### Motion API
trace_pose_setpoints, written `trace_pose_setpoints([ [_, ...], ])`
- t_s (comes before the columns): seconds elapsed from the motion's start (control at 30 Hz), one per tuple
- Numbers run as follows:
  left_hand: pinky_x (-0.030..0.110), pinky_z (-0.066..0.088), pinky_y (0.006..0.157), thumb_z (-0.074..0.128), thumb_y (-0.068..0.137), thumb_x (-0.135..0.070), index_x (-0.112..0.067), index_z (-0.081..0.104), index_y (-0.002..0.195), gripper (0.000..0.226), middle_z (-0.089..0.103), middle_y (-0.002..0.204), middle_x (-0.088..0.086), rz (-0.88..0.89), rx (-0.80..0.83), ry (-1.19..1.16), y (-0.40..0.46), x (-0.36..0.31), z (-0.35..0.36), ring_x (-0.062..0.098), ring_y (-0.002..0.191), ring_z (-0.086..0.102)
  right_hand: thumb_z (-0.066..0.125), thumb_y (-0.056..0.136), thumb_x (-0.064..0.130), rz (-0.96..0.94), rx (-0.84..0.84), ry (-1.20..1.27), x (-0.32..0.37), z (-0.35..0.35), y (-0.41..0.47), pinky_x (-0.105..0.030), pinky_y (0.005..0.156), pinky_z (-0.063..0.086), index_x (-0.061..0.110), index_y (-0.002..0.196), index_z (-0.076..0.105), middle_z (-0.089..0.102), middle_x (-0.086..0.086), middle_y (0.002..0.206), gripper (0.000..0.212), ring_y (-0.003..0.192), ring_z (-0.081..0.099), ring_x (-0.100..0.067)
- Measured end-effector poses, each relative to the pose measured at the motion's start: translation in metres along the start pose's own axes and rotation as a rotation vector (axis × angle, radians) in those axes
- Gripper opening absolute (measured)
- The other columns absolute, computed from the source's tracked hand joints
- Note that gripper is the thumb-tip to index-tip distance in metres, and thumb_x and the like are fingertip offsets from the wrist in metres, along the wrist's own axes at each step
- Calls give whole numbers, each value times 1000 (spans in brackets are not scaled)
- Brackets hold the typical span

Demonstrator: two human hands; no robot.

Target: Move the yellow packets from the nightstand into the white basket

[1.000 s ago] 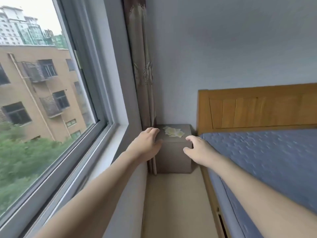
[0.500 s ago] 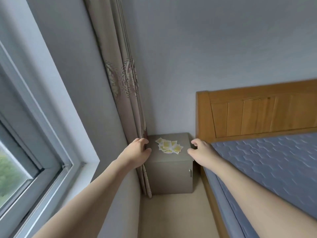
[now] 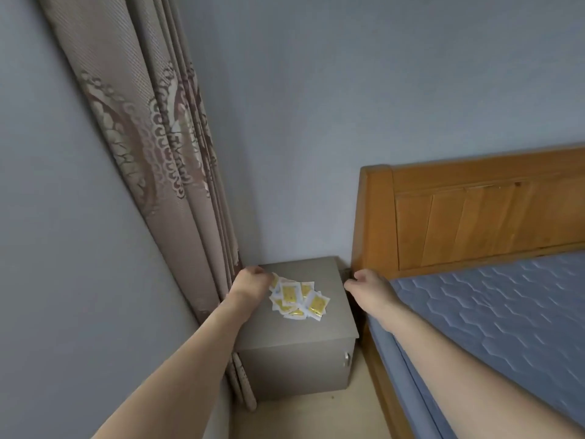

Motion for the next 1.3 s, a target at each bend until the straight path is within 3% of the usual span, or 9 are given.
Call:
trace_pose_setpoints([
  [0.1, 26, 41, 69, 57, 92, -17, -11, 59, 90, 7, 56, 74, 8, -80, 27, -25, 63, 4, 23, 24, 74, 54, 52, 91, 17, 68, 25, 19, -6, 10, 57, -37, 78, 48, -3, 94, 65, 65, -14, 95, 24, 88, 62, -29],
  [0.17, 27, 42, 71, 58, 90, -19, -11, 60, 89, 8, 58, 80, 8, -111, 51, -16, 106, 5, 41, 24, 79, 56, 53, 87, 15, 107, -3, 28, -11, 17, 103, -29, 51, 28, 13, 57, 40, 41, -2, 59, 33, 52, 40, -16],
  [0.4, 27, 34, 59, 57, 71, -24, 0, 64, 87, 30, 50, 59, 6, -230, 103, 27, 236, 11, 85, 22, 57, 45, 55, 81, 10, 299, 101, 116, -42, 70, 241, -23, 45, 23, 15, 53, 32, 32, 5, 47, 36, 43, 30, -13],
  [0.53, 28, 39, 61, 57, 84, -20, -4, 63, 95, 20, 57, 71, 9, -291, 119, 109, 311, 39, 115, 25, 65, 52, 59, 79, 20, 394, 132, 96, -69, 113, 304, -22, 47, 31, 9, 73, 53, 49, -1, 65, 14, 56, 49, -17],
  [0.73, 29, 48, 66, 57, 88, -24, -8, 58, 87, 16, 60, 82, 9, -403, 248, 285, 407, 135, 192, 27, 73, 58, 55, 80, 30, 562, 157, -42, -143, 206, 383, -27, 67, 41, 8, 100, 56, 61, -8, 95, 31, 90, 63, -27],
  [0.87, 34, 52, 82, 60, 85, -29, -3, 58, 113, 39, 65, 113, 18, -497, 297, 340, 449, 207, 232, 34, 104, 63, 54, 83, 26, 695, 143, -112, -191, 255, 417, -30, 79, 47, 11, 111, 50, 58, -7, 109, 33, 104, 60, -28],
  [1.0, 35, 52, 80, 57, 81, -55, -8, 56, 117, 59, 65, 106, 11, -496, 273, 526, 468, 258, 248, 29, 96, 63, 63, 74, 35, 812, 132, -52, -237, 300, 433, -32, 79, 55, 12, 113, 54, 62, -3, 103, 46, 92, 64, -21],
  [1.1, 40, 54, 82, 58, 78, -67, -11, 53, 119, 70, 62, 111, 10, -458, 169, 619, 474, 265, 250, 31, 97, 64, 66, 66, 52, 875, 87, -106, -255, 318, 433, -39, 92, 51, 10, 124, 47, 58, -6, 119, 74, 110, 59, -27],
  [1.3, 39, 48, 76, 62, 82, -60, -13, 43, 122, 65, 63, 116, 6, -445, 142, 697, 476, 254, 259, 31, 104, 63, 63, 86, 45, 824, -2, -311, -253, 325, 440, -39, 102, 40, 8, 133, 33, 47, -11, 134, 67, 126, 46, -29],
])
Point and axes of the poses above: each hand's wrist, its own y-axis towards the middle knuckle, its own z-axis out of the palm, x = y × z, the point moved 7 cm from there along y, towards the middle knuckle
